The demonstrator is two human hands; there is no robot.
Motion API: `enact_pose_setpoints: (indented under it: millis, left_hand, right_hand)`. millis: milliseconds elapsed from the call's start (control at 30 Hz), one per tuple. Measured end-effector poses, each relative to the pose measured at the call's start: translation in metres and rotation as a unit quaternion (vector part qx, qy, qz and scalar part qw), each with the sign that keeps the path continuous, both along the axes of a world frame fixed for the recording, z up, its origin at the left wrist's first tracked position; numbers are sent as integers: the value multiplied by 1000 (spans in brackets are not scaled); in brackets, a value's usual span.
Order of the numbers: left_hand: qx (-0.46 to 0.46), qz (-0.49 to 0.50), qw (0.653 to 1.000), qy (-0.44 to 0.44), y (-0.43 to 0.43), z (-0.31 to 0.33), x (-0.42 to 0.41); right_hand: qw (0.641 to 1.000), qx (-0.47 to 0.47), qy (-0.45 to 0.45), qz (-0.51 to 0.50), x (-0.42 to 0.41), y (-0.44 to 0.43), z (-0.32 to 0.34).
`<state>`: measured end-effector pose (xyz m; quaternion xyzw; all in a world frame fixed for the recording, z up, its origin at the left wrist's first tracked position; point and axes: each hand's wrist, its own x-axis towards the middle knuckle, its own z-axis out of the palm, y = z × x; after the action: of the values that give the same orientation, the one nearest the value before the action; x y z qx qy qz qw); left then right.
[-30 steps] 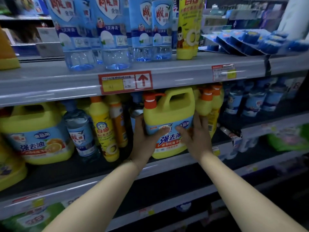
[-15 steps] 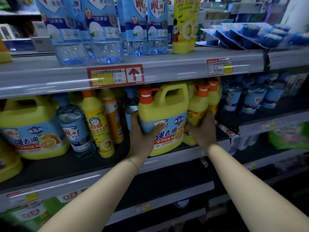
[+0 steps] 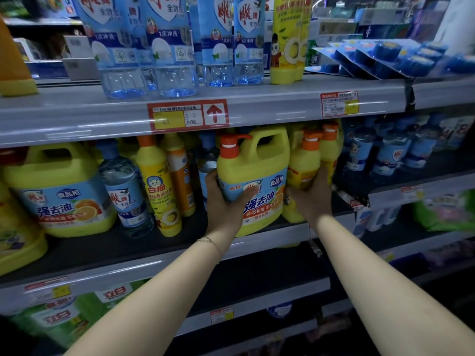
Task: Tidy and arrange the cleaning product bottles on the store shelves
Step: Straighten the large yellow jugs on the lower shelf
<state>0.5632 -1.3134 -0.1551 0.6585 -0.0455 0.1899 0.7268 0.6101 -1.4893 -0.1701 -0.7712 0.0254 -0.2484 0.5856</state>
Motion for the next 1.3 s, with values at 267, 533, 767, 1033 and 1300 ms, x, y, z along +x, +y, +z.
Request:
enact_pose_setpoints:
  millis: [267, 533, 767, 1033, 1300]
  left_hand:
    - [-12, 8, 1000, 5, -1, -3, 0]
    - [-41, 35, 999, 2, -23, -5, -1]
    - [-22, 108, 994, 10, -57, -9, 11]
    - [-55, 111, 992, 39, -85, -3, 31]
    - [15, 9, 1000, -20, -78, -12, 52]
  right_hand:
    - [999, 22, -39, -11, -9, 4, 6]
    - [988, -43, -86, -117, -45, -10, -5]
    - [975, -91, -125, -159, -73, -13, -3]
    - [969, -96, -145, -175, -95, -15, -1]
    - [967, -109, -154, -170, -108, -19, -8]
